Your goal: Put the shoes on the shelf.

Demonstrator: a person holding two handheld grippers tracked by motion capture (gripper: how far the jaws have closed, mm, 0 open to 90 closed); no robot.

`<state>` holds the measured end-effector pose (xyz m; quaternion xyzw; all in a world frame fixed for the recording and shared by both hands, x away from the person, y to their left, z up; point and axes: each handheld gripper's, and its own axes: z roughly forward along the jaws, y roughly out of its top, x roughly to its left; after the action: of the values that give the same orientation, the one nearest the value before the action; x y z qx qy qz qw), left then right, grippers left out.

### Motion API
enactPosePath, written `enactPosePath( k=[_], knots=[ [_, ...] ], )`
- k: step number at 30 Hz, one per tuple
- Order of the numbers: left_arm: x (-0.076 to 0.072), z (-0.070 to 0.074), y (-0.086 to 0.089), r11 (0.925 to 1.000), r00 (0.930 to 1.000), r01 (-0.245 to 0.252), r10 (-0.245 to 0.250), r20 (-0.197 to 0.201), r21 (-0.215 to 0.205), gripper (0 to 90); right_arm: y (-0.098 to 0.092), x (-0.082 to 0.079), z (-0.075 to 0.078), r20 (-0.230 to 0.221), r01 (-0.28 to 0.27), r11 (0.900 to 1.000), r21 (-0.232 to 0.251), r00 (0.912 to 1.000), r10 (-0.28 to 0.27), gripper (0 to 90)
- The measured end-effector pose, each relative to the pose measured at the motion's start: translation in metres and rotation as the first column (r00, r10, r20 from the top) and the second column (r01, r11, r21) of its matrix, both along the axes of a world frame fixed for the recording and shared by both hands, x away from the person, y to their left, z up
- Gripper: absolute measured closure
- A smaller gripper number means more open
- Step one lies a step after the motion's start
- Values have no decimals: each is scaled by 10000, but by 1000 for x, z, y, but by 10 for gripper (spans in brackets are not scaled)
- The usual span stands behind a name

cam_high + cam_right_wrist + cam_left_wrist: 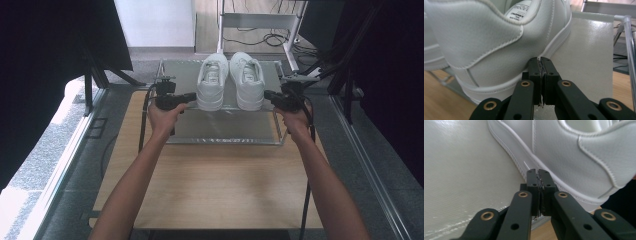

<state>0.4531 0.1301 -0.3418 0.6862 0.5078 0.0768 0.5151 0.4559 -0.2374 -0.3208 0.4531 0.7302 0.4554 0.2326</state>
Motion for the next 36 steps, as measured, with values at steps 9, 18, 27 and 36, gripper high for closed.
enactPosePath(
  k=[9,18,27,36],
  knots=[
    [2,-3,-4,9987,9989,-426,420,-218,-280,900,4,1,0,-52,-32,10000,20,10000,32,900],
    [3,-2,-26,9991,9990,-327,318,-322,-276,900,16,0,-1,-140,-508,9985,198,9986,511,900],
    [3,-5,-22,9981,9992,-233,214,-332,-578,899,15,-1,-3,-76,-410,9984,391,9991,413,900],
    [2,-6,-19,9977,9991,-404,396,-150,-543,784,13,-2,-5,51,-294,9987,428,9996,292,812]
  ],
)
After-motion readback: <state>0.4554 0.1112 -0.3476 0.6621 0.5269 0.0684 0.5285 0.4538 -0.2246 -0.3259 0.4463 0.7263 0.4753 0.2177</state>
